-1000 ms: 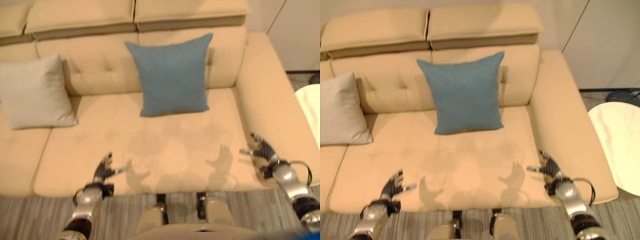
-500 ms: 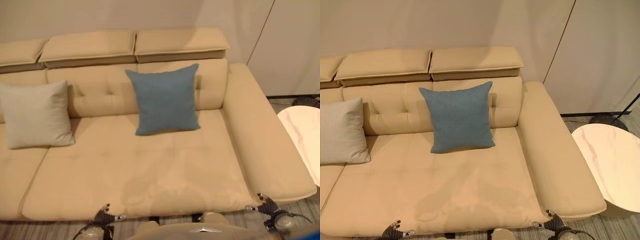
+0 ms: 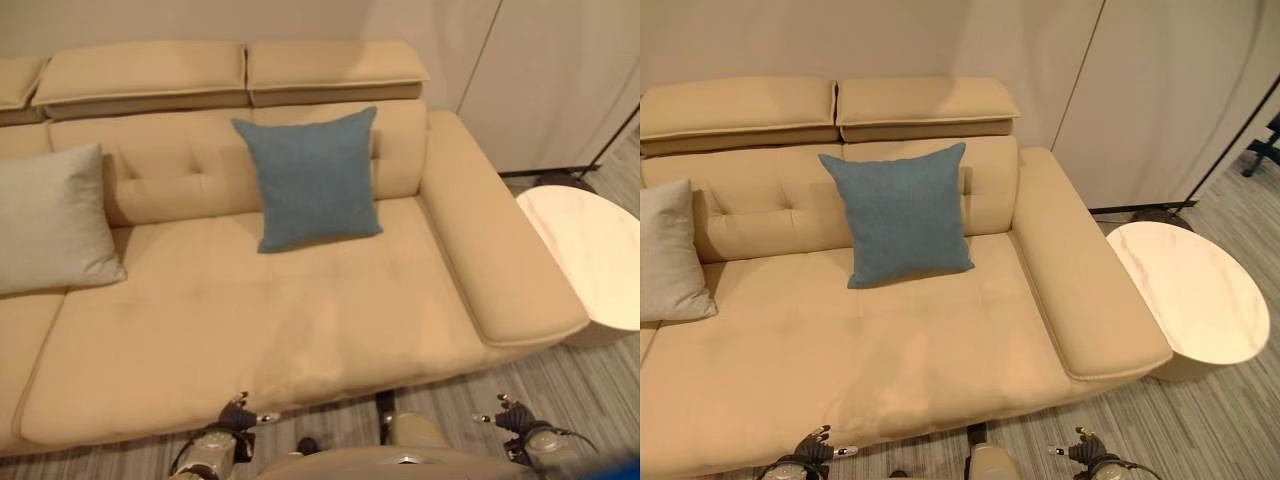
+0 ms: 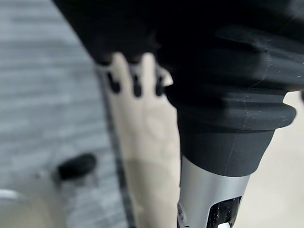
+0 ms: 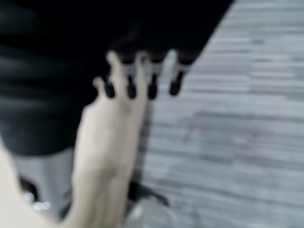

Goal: Pick up all the scattered cushions and arrange them neatly on the sofa.

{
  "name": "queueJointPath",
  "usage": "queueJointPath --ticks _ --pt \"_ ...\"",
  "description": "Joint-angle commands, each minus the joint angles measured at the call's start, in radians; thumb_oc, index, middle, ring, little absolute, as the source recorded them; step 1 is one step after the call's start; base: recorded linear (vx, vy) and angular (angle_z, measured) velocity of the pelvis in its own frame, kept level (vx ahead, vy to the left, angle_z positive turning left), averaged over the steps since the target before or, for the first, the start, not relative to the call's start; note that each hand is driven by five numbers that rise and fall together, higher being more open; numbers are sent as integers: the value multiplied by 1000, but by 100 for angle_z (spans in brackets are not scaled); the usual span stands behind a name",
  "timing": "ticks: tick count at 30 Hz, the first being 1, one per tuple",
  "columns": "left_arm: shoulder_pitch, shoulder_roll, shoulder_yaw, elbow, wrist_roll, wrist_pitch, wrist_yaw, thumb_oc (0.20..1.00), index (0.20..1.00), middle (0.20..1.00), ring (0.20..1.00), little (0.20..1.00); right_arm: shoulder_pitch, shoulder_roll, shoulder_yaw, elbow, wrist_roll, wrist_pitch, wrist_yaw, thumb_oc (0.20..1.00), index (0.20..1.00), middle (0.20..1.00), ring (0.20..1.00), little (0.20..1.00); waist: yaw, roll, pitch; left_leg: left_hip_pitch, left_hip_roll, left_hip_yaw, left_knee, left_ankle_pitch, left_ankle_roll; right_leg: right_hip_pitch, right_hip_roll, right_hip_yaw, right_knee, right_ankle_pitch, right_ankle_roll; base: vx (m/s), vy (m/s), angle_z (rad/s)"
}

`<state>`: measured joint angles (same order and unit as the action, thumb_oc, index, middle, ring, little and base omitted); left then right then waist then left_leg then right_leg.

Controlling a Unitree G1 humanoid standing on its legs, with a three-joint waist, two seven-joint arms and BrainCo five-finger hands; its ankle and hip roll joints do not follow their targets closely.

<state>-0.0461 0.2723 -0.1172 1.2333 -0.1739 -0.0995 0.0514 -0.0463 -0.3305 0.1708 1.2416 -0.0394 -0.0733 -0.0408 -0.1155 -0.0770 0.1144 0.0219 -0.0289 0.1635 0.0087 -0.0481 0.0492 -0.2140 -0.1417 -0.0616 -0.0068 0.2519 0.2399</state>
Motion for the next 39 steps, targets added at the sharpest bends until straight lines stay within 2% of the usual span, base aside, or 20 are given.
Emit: queueJointPath --ticks 1,2,5,7,9,12,15,17,19,22,28,39 --pt "5 37 42 -19 19 -14 19 1000 1000 1000 1000 1000 -17 -14 27 -26 17 -3 -7 1000 1000 1000 1000 1000 24 20 5 13 15 -59 27 -29 -61 15 31 -3 172 -156 -73 -190 8 -30" --pt "16 42 51 -10 15 -11 13 1000 1000 1000 1000 1000 -14 -12 34 -18 10 -6 -4 1000 1000 1000 1000 1000 40 30 -6 -5 29 -55 17 -11 -59 49 41 1 231 -209 -85 -162 -19 -29" --pt "24 46 59 3 15 -7 9 1000 1000 1000 1000 1000 -8 -7 38 -25 2 -11 0 1000 1000 1000 1000 1000 54 26 -23 -16 34 -52 13 1 -66 97 43 -1 232 -234 -81 -113 -55 -22" --pt "30 50 66 4 12 -8 11 1000 1000 1000 1000 1000 -10 -5 54 -39 -2 -12 1 1000 1000 1000 1000 1000 74 13 -34 -36 40 -42 15 16 -79 158 39 -16 158 -245 -78 -154 -169 -15" --pt "19 48 64 9 12 -8 12 1000 1000 1000 1000 1000 -10 1 82 -60 6 -20 0 1000 1000 1000 1000 1000 68 1 -26 -83 70 -38 13 73 -119 174 81 9 50 -256 -103 -215 -240 -6" --pt "6 36 55 2 3 -8 15 1000 1000 1000 1000 1000 -8 -10 80 -58 15 -20 -7 1000 1000 1000 1000 1000 61 -2 -13 -108 81 -25 34 86 -134 187 83 -26 12 -245 -113 -189 -136 35" --pt "-1 33 48 5 0 -10 17 1000 1000 1000 1000 1000 0 -14 75 -52 21 -20 -9 1000 1000 1000 1000 1000 53 -8 -10 -114 82 -8 75 76 -136 188 78 -41 7 -230 -117 -124 -52 42" --pt "3 29 49 9 0 -10 16 1000 1000 1000 1000 1000 6 -17 65 -38 22 -19 -12 1000 1000 1000 1000 1000 48 -16 -22 -83 67 -11 110 19 -130 181 67 -47 6 -217 -121 -88 -1 17" --pt "6 29 51 7 -6 -10 20 1000 1000 1000 1000 1000 9 -16 65 -38 22 -17 -13 1000 1000 1000 1000 1000 44 -10 -30 -68 67 -24 87 29 -133 177 74 -45 5 -214 -120 -16 31 8" --pt "11 21 45 19 12 -5 18 1000 1000 1000 1000 1000 17 -4 61 -11 14 -11 -16 1000 1000 1000 1000 1000 34 7 -59 -21 66 -17 -22 50 -128 183 86 -41 -15 -205 -116 22 84 7" --pt "13 25 48 14 18 -5 17 1000 1000 1000 1000 1000 18 4 66 -1 -1 -8 -16 1000 1000 1000 1000 1000 38 10 -73 21 61 -6 -77 63 -121 206 79 -41 -36 -193 -107 31 61 0" --pt "23 12 38 19 46 -4 15 1000 1000 1000 1000 1000 19 16 72 11 -16 -3 -13 1000 1000 1000 1000 1000 39 10 -84 56 53 7 -86 49 -113 237 67 -37 -46 -189 -95 14 36 -1"
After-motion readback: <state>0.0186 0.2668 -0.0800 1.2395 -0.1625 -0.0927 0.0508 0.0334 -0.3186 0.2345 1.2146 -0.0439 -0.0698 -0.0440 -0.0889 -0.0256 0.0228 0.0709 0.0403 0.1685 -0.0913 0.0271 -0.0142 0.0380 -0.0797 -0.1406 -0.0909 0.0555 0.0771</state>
